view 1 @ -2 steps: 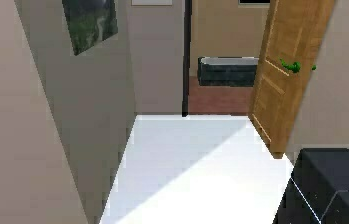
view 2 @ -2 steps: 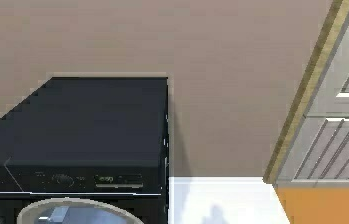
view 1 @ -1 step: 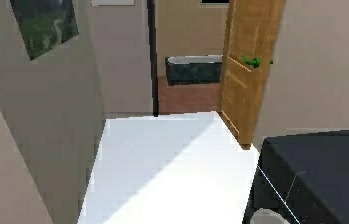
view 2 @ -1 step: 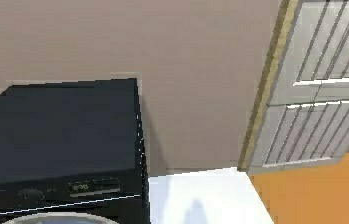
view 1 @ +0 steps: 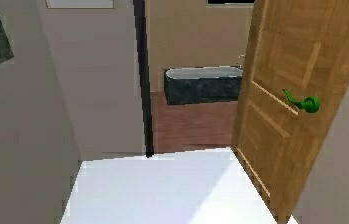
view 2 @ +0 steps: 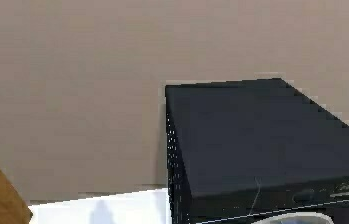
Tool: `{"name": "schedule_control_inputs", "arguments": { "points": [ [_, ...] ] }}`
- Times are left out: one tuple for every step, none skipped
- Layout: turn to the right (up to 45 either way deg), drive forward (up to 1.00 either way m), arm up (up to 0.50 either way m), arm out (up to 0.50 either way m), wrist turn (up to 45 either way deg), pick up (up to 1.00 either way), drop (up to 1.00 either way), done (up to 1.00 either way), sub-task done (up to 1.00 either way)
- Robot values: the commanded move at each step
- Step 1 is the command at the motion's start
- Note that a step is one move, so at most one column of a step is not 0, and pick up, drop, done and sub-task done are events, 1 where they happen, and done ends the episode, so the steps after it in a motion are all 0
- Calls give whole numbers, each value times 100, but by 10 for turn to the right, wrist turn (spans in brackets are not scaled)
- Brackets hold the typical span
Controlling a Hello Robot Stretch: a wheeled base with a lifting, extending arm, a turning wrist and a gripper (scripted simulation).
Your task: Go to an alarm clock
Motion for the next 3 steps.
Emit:
{"name": "schedule_control_inputs", "arguments": {
  "points": [
    [90,0,0,0,0,0,0,0,0],
    [0,100,0,0,0,0,0,0,0],
    [30,0,0,0,0,0,0,0,0]
  ]
}}
